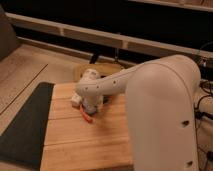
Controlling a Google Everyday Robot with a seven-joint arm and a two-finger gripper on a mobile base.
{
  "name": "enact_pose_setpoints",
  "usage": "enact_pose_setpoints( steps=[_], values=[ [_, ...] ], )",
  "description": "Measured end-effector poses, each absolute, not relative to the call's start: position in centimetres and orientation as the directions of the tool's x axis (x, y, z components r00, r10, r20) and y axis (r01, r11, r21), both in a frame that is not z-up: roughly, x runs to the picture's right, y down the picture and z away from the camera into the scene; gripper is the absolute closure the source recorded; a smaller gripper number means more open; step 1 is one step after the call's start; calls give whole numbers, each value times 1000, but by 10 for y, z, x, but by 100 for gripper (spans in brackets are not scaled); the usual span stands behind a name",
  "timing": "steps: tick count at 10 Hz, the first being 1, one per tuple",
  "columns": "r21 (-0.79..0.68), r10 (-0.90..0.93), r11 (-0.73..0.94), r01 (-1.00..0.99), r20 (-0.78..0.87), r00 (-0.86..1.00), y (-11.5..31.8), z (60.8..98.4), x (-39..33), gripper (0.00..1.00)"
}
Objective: Place the eraser on the white sponge
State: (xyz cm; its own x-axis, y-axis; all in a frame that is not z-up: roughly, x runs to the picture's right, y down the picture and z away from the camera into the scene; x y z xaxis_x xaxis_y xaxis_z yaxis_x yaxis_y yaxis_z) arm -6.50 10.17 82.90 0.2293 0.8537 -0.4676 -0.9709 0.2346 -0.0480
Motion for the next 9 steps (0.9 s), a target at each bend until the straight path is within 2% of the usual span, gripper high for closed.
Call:
enact_pose_setpoints(
  steps=[2,5,6,7,9],
  values=[
    [-80,829,343,-936,-442,342,103,831,-94,86],
    [-98,779,431,-897,-462,424,117,849,-115,86],
    [-100,764,447,-889,-474,437,122,855,-118,84],
    [-101,757,453,-886,-481,442,125,858,-119,77],
    [-113,749,449,-886,-493,443,127,860,-124,55]
  ],
)
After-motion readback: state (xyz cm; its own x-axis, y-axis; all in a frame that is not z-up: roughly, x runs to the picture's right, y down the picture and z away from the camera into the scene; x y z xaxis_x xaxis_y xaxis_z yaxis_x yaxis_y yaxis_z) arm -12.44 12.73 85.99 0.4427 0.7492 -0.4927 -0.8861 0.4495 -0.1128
